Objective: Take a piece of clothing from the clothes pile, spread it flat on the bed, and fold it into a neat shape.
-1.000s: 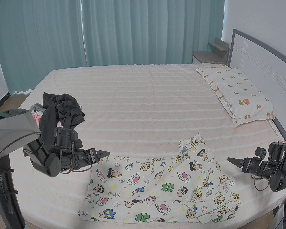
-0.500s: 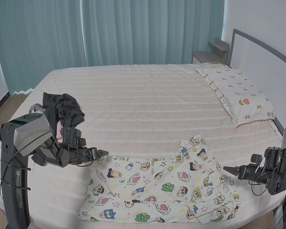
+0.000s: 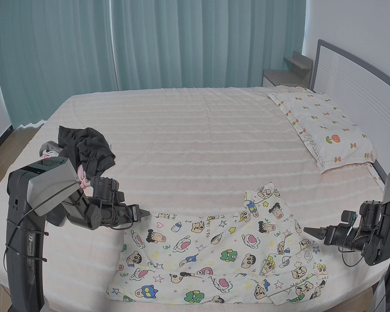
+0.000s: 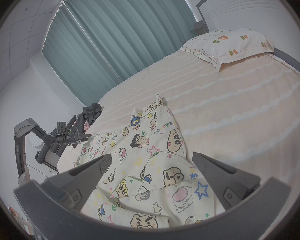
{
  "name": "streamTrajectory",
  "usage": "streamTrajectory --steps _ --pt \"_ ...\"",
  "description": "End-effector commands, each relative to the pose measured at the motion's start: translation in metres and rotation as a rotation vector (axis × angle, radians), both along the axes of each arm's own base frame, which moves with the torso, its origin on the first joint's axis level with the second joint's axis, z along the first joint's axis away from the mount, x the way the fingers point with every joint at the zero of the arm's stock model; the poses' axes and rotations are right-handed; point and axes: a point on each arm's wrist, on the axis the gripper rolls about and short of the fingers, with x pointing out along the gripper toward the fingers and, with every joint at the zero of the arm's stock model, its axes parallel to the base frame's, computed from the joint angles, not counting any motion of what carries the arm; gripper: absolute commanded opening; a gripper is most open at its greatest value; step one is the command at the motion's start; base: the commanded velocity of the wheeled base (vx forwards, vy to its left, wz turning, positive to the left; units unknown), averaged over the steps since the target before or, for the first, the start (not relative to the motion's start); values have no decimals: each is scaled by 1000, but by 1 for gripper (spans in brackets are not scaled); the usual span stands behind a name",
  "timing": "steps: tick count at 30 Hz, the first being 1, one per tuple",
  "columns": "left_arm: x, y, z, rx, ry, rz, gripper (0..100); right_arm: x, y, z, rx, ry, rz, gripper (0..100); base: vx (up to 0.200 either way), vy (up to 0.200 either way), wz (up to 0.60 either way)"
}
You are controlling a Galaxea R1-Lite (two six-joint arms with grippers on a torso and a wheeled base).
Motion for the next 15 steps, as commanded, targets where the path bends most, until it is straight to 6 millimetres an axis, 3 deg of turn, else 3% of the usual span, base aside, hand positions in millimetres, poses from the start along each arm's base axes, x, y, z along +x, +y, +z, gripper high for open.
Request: streamTrajectory --steps 1,11,15 --pt "7 8 2 -26 -4 47 0 11 -1 2 12 -42 -6 100 0 0 0" --pt "11 9 16 -88 -32 142 0 66 20 7 96 -146 -57 100 0 0 0" --pt "11 4 18 -69 -42 168 0 95 26 -2 92 -79 -64 100 0 0 0"
